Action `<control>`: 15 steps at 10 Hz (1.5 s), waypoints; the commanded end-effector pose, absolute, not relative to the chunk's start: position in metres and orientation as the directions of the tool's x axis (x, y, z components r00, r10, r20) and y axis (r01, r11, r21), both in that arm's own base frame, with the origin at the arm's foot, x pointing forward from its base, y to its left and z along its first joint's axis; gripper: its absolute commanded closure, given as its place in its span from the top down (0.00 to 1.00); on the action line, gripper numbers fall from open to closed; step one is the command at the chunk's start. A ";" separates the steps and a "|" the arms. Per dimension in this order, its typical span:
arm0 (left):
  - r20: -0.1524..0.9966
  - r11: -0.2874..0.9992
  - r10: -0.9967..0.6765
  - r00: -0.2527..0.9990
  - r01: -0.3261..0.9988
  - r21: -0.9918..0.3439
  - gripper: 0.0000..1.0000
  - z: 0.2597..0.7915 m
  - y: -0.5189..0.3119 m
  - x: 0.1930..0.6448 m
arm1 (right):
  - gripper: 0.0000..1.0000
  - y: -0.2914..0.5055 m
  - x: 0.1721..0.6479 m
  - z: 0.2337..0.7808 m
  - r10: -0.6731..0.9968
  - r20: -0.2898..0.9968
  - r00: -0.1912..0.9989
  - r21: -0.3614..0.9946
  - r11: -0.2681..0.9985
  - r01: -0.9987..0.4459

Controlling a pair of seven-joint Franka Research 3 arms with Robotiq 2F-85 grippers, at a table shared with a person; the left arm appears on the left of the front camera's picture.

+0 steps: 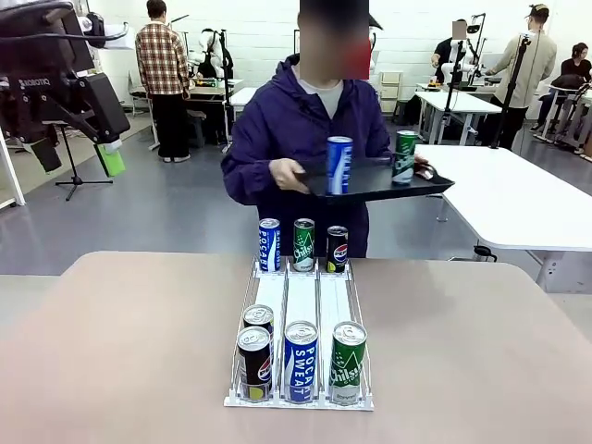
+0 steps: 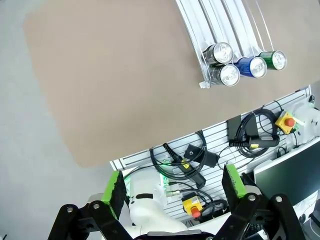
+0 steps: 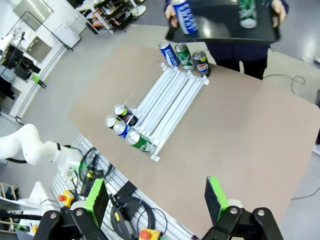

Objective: Retrieve and hand over the desired beverage to the person.
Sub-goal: Place the picked can on the Handle tray extended by the person.

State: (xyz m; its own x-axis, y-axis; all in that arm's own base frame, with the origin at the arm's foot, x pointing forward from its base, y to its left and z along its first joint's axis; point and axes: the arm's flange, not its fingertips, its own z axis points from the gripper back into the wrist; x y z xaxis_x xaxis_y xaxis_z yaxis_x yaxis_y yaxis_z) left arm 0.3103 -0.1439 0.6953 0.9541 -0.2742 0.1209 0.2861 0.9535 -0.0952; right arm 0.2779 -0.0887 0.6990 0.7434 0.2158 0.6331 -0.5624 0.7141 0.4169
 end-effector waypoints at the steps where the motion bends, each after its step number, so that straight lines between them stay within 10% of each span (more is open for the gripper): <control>1: 0.117 0.952 -0.278 0.953 0.290 -0.096 1.00 0.696 -0.144 0.308 | 1.00 -0.089 0.279 0.697 0.226 0.637 0.737 0.413 0.706 -0.575; 11: 0.119 0.953 -0.278 0.953 0.289 -0.093 1.00 0.695 -0.146 0.309 | 1.00 -0.089 0.279 0.697 0.226 0.637 0.737 0.413 0.706 -0.575; 15: 0.337 0.796 -0.477 0.812 0.561 -0.228 1.00 0.662 -0.047 0.296 | 1.00 -0.089 0.279 0.697 0.226 0.637 0.737 0.413 0.706 -0.575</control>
State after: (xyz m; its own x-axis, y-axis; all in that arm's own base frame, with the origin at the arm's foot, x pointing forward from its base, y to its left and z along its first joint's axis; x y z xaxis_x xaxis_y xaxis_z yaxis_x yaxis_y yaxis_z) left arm 0.3015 -0.0722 0.6822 0.8572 -0.4346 0.2764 0.4837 0.8636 -0.1422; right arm 0.2778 -0.0889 0.6989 0.7434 0.2153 0.6333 -0.5622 0.7142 0.4170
